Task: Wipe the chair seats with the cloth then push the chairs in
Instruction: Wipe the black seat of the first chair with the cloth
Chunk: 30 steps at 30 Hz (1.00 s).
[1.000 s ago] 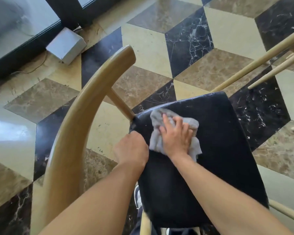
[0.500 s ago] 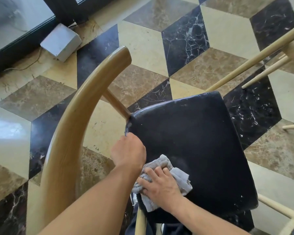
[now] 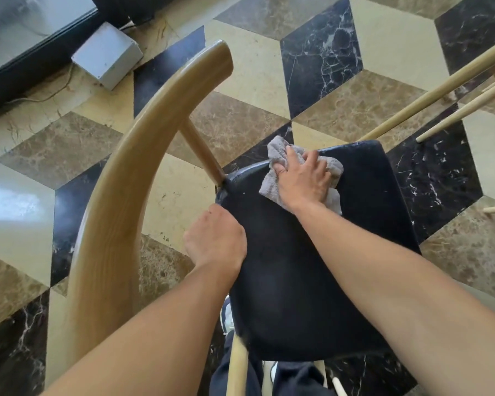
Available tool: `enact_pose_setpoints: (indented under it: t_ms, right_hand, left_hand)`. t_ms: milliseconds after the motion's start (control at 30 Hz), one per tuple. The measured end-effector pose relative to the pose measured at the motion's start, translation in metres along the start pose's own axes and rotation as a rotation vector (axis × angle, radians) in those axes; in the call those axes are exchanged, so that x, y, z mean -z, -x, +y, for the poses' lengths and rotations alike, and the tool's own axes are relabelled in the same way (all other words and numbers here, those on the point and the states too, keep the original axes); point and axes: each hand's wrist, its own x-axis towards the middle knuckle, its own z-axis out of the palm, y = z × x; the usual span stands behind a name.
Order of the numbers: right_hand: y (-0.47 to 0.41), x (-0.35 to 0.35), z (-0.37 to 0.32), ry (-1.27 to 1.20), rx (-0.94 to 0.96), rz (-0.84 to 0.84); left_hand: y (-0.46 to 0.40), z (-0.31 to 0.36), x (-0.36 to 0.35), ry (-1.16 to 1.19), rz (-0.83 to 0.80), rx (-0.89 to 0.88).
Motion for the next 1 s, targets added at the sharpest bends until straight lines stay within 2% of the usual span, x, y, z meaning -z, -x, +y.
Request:
enact_pose_setpoints:
  t_ms: [67, 133, 233, 367, 467, 567, 633, 700, 833, 933, 1000]
  right_hand:
    - [0.008, 0.004, 0.004, 0.021, 0.044, -0.011]
    - [0.037, 0.006, 0.016, 0.036, 0.194, -0.034]
    - [0.106, -0.001, 0.043, 0.023, 0.55, -0.077]
    - [0.201, -0.018, 0.09, 0.034, 0.861, -0.175]
    - [0.257, -0.023, 0.138, 0.005, 0.979, -0.246]
    - [0.283, -0.025, 0.173, 0.02, 1.055, -0.245]
    - [0.285, -0.016, 0.2, 0.029, 1.006, -0.237]
    - [0.28, -0.004, 0.225, -0.042, 0.836, -0.241]
    - [0.254, 0.018, 0.254, -0.127, 0.336, -0.225]
    - [0.23, 0.026, 0.275, -0.095, -0.013, -0.132]
    - [0.221, 0.025, 0.279, -0.197, -0.29, -0.072]
  left_hand:
    - [0.0, 0.003, -0.001, -0.02, -0.002, -0.043]
    - [0.005, 0.007, -0.003, -0.045, -0.044, -0.134]
    - [0.021, 0.009, -0.01, -0.179, -0.25, -0.274]
    - [0.045, 0.008, -0.02, -0.295, -0.498, -0.249]
    - [0.064, 0.01, -0.024, -0.331, -0.554, -0.271]
    - [0.076, 0.003, -0.025, -0.395, -0.581, -0.313]
    - [0.085, 0.01, -0.028, -0.401, -0.592, -0.328]
    - [0.093, 0.023, -0.027, -0.383, -0.578, -0.341]
    - [0.099, 0.05, -0.029, -0.323, -0.512, -0.387]
    - [0.11, 0.073, -0.041, -0.305, -0.489, -0.452]
    - [0.119, 0.082, -0.051, -0.26, -0.501, -0.479]
